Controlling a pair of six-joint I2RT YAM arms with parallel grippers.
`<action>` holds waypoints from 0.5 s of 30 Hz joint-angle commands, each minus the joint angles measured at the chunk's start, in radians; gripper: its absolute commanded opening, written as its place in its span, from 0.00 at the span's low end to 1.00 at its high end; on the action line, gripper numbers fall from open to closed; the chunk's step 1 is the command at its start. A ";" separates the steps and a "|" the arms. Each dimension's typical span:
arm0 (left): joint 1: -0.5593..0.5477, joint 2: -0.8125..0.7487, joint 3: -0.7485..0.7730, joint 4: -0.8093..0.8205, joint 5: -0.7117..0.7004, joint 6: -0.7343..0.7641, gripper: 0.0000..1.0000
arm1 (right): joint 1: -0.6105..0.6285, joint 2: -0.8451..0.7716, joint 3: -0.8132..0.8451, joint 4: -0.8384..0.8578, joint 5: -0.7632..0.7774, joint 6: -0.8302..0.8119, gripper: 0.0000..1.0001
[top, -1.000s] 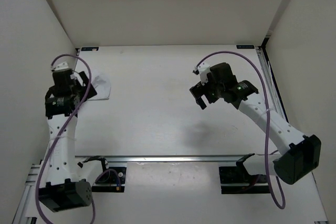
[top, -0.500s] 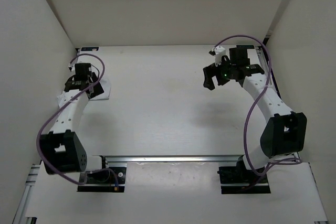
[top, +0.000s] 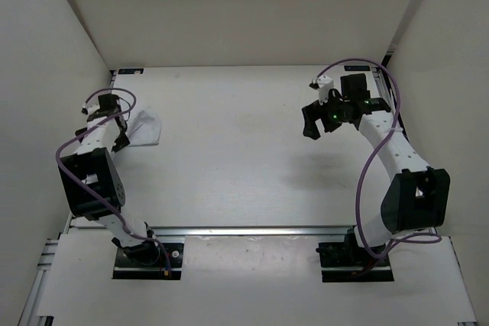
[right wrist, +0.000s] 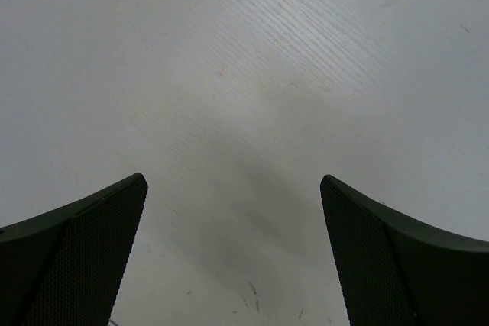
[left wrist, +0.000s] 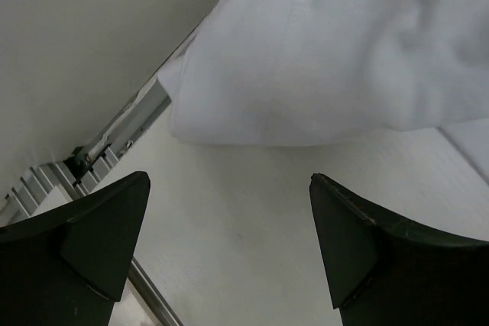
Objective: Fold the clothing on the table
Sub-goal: Grab the skirt from the pile
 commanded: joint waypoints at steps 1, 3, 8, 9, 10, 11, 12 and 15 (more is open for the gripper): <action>0.033 -0.022 -0.049 0.050 0.004 -0.081 0.96 | -0.002 -0.008 0.089 -0.106 0.054 -0.089 0.99; 0.067 -0.021 -0.082 0.081 0.059 -0.104 0.97 | -0.005 0.019 0.137 -0.146 0.074 -0.110 0.99; 0.086 0.042 -0.116 0.148 0.119 -0.137 0.97 | -0.007 0.101 0.268 -0.234 0.123 -0.106 0.99; 0.084 0.057 -0.110 0.148 0.119 -0.138 0.97 | -0.005 0.105 0.281 -0.243 0.127 -0.098 0.99; 0.084 0.064 -0.106 0.153 0.118 -0.144 0.97 | -0.002 0.119 0.304 -0.255 0.129 -0.094 0.99; 0.085 0.076 -0.107 0.154 0.119 -0.141 0.97 | 0.003 0.130 0.330 -0.277 0.131 -0.088 0.99; 0.085 0.087 -0.095 0.151 0.119 -0.149 0.96 | 0.007 0.141 0.339 -0.275 0.135 -0.086 0.99; 0.095 0.117 -0.067 0.156 0.107 -0.155 0.95 | 0.018 0.152 0.368 -0.284 0.141 -0.069 0.99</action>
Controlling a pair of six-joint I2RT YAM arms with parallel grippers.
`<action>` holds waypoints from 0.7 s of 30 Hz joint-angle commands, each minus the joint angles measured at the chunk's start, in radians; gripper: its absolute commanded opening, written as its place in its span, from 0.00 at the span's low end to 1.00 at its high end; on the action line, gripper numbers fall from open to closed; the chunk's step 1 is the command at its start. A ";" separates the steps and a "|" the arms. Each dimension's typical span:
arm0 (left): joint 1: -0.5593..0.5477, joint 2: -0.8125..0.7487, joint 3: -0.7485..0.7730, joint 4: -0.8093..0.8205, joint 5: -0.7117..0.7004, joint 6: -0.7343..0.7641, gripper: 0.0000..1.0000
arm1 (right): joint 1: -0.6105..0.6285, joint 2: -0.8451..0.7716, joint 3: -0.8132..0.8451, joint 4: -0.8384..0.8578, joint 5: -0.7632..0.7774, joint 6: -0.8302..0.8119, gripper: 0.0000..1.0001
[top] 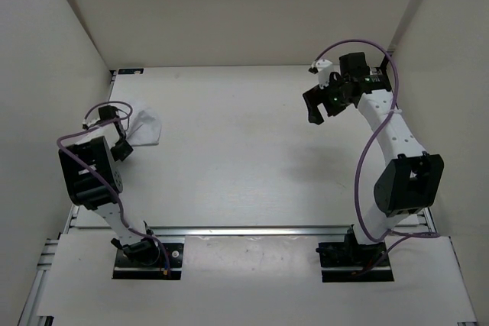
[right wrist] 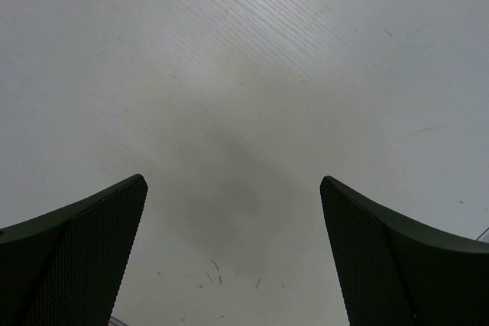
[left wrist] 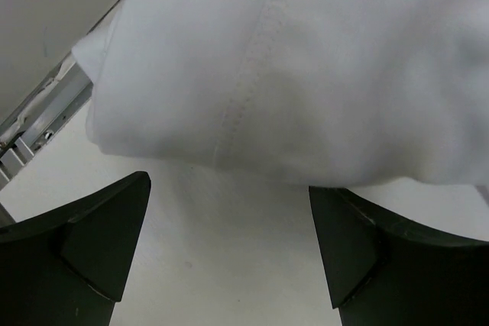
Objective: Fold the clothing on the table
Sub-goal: Grab the skirt from the pile
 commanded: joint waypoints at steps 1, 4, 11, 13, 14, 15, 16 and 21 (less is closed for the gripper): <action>0.013 0.009 0.051 0.029 0.001 -0.034 0.94 | 0.018 0.008 0.064 -0.054 0.024 0.018 0.99; 0.025 0.019 0.090 0.030 -0.007 -0.038 0.92 | 0.020 0.022 0.066 -0.074 0.021 0.017 0.99; 0.007 0.054 0.137 0.057 -0.015 -0.022 0.92 | 0.021 0.030 0.096 -0.080 0.035 0.011 0.98; 0.010 0.084 0.150 0.047 -0.008 -0.028 0.90 | 0.014 0.040 0.128 -0.106 0.035 0.010 0.99; 0.005 0.089 0.153 0.050 -0.004 -0.031 0.90 | 0.012 0.051 0.151 -0.110 0.036 0.006 0.99; 0.003 0.091 0.157 0.055 0.001 -0.027 0.89 | 0.008 0.057 0.165 -0.125 0.038 0.012 0.98; -0.004 0.103 0.161 0.053 -0.001 -0.022 0.87 | 0.011 0.059 0.177 -0.130 0.040 0.012 0.98; 0.000 0.140 0.190 0.066 0.074 -0.015 0.00 | 0.002 0.062 0.198 -0.143 0.064 0.024 0.98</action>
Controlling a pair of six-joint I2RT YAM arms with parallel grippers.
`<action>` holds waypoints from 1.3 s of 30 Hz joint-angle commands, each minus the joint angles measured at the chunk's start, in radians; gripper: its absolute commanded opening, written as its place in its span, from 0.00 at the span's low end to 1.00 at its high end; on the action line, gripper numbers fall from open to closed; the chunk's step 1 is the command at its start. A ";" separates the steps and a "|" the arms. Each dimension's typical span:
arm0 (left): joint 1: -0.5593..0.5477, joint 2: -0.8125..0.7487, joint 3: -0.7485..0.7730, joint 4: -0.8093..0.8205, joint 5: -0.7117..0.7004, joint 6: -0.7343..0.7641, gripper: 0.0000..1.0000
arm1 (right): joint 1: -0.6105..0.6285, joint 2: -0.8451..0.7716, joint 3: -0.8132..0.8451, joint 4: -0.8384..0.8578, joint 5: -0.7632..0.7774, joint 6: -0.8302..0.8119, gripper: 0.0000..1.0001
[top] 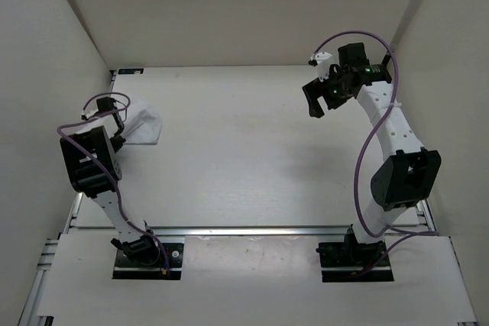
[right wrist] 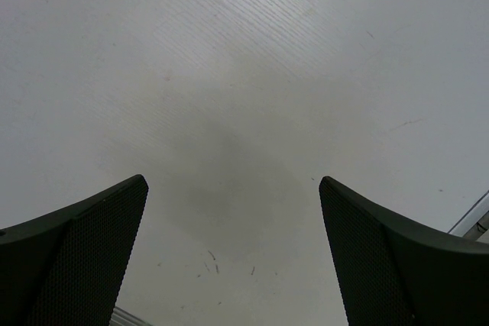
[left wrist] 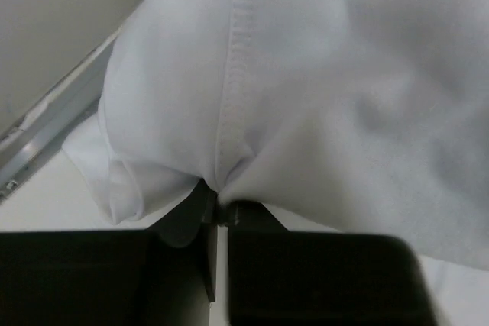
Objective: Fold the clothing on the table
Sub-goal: Grab the skirt from the pile, then move the skirt to the center of the board
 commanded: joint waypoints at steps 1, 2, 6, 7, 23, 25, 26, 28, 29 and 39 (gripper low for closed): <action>-0.004 0.006 0.035 0.021 0.053 -0.005 0.00 | -0.010 -0.007 0.037 -0.026 0.018 0.024 0.98; -0.010 0.003 0.029 0.030 0.050 -0.002 0.00 | -0.009 -0.013 0.031 -0.029 0.021 0.022 0.98; -0.063 -0.048 0.032 0.024 0.065 0.010 0.00 | -0.007 -0.047 -0.031 0.001 0.022 0.049 0.97; -0.082 -0.061 0.034 0.027 0.071 0.027 0.00 | -0.009 -0.056 -0.051 0.020 0.027 0.059 0.97; -0.623 -0.325 0.209 0.114 0.536 -0.442 0.00 | -0.062 -0.204 -0.361 0.225 -0.047 0.027 0.97; -0.666 -0.333 0.122 0.125 0.561 -0.463 0.24 | -0.072 -0.220 -0.397 0.242 -0.051 0.004 0.97; -0.695 -0.333 0.074 0.136 0.588 -0.476 0.55 | -0.073 -0.234 -0.420 0.251 -0.050 -0.008 0.97; -0.731 -0.333 0.011 0.163 0.631 -0.496 0.99 | -0.070 -0.243 -0.435 0.259 -0.050 -0.020 0.98; -0.746 -0.336 -0.009 0.207 0.663 -0.508 0.99 | -0.067 -0.253 -0.437 0.259 -0.051 -0.020 0.99; -0.872 -0.215 0.426 -0.074 0.401 -0.133 0.98 | -0.015 -0.116 -0.230 0.095 -0.315 0.045 1.00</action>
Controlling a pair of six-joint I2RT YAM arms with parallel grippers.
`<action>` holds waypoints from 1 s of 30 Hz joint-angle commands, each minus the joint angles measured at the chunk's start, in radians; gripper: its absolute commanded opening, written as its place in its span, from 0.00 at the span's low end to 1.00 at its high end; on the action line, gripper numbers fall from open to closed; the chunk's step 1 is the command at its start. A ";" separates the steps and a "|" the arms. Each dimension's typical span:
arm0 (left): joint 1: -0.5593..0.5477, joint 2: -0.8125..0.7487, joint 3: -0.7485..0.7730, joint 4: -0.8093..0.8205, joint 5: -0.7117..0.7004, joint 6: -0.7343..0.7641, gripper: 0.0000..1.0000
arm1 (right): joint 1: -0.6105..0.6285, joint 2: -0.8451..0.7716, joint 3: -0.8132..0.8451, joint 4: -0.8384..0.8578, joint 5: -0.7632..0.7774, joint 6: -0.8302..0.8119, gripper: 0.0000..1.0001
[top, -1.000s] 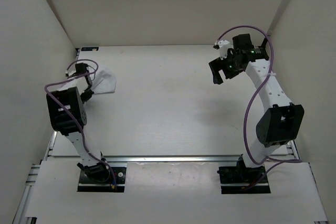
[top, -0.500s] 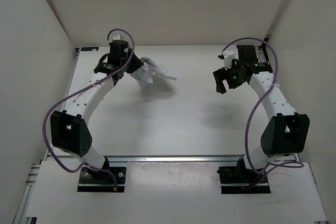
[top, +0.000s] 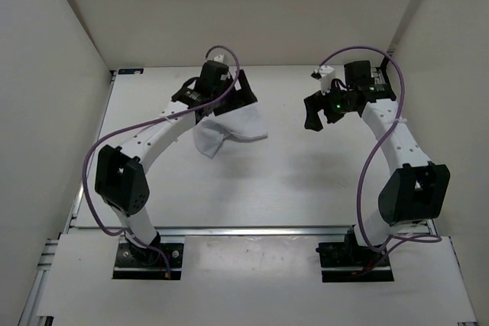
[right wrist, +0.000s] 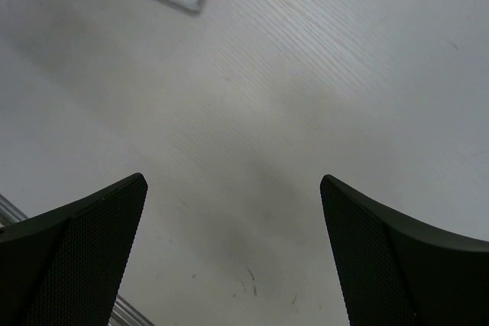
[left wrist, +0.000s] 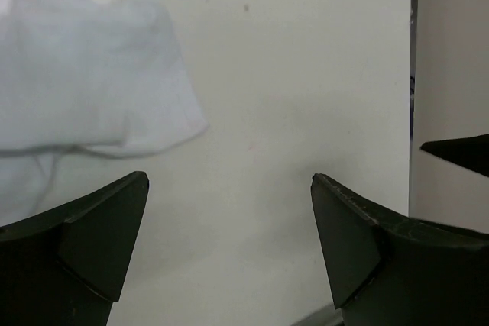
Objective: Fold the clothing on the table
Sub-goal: Move the skirt to the center of the board, then flatten the skirt out
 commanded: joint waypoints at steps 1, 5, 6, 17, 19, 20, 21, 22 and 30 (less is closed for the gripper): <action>0.025 -0.040 0.146 -0.195 -0.215 0.202 0.99 | 0.034 0.038 0.065 -0.046 -0.141 0.045 0.99; 0.205 -0.114 -0.059 -0.209 -0.128 0.233 0.99 | 0.040 0.048 0.040 0.017 -0.151 0.104 1.00; 0.192 -0.126 -0.068 -0.238 -0.160 0.286 0.98 | 0.042 0.070 0.052 0.019 -0.154 0.108 0.99; -0.184 0.009 0.028 -0.393 -0.581 0.670 0.98 | 0.077 0.137 0.071 0.129 -0.147 0.136 0.99; -0.200 0.030 0.010 -0.398 -0.599 0.664 0.99 | 0.065 0.125 0.060 0.134 -0.142 0.150 0.99; -0.206 0.040 -0.002 -0.386 -0.630 0.669 0.98 | 0.060 0.123 0.051 0.131 -0.147 0.150 0.99; -0.226 0.055 -0.031 -0.367 -0.654 0.672 0.99 | 0.051 0.117 0.048 0.126 -0.144 0.150 0.99; -0.241 0.072 -0.050 -0.361 -0.677 0.651 0.99 | 0.045 0.114 0.040 0.120 -0.156 0.148 0.99; -0.284 0.257 -0.035 -0.369 -0.688 0.532 0.99 | -0.062 0.107 0.031 0.098 -0.179 0.154 0.98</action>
